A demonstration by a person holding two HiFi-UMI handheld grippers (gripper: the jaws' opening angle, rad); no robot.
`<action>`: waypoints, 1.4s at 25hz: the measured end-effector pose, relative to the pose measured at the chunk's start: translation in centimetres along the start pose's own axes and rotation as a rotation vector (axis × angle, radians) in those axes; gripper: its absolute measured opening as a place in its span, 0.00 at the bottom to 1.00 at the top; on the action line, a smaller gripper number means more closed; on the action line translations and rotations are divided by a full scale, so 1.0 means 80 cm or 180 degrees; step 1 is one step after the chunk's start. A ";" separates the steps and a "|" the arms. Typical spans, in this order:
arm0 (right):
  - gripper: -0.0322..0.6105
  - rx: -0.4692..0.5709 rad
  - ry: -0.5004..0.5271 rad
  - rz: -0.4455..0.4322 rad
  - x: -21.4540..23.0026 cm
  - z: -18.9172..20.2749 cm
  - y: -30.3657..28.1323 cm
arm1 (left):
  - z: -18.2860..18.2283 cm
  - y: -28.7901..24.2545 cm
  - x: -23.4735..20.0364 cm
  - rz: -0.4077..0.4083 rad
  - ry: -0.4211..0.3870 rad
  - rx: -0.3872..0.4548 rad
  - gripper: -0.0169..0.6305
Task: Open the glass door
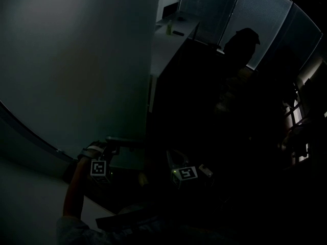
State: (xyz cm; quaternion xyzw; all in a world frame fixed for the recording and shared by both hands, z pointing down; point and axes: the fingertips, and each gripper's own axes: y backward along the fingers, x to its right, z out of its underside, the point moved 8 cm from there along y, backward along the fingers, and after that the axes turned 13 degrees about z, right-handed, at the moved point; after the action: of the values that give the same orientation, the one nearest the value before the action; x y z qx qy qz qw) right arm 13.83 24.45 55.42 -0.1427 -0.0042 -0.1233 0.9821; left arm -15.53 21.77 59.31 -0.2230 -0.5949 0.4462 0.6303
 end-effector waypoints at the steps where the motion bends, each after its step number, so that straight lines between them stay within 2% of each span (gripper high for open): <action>1: 0.05 0.0004 0.0001 -0.0001 0.000 0.001 0.001 | -0.001 0.002 0.003 0.0008 0.0008 0.0005 0.03; 22: 0.05 0.0008 0.0002 -0.0024 -0.003 -0.009 -0.002 | -0.001 0.012 0.003 0.0212 0.0049 0.0015 0.05; 29: 0.05 -0.0020 0.0003 0.0007 0.001 0.000 -0.002 | -0.001 0.008 0.005 0.0458 0.0110 -0.0008 0.14; 35: 0.05 -0.0022 -0.0001 0.0001 0.001 -0.002 -0.002 | -0.002 0.012 0.002 0.0596 0.0169 -0.0068 0.15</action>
State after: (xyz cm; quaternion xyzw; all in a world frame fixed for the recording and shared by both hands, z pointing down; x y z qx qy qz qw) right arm 13.83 24.24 55.28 -0.1461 -0.0039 -0.1231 0.9816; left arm -15.69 22.40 58.60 -0.2961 -0.5593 0.4907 0.5989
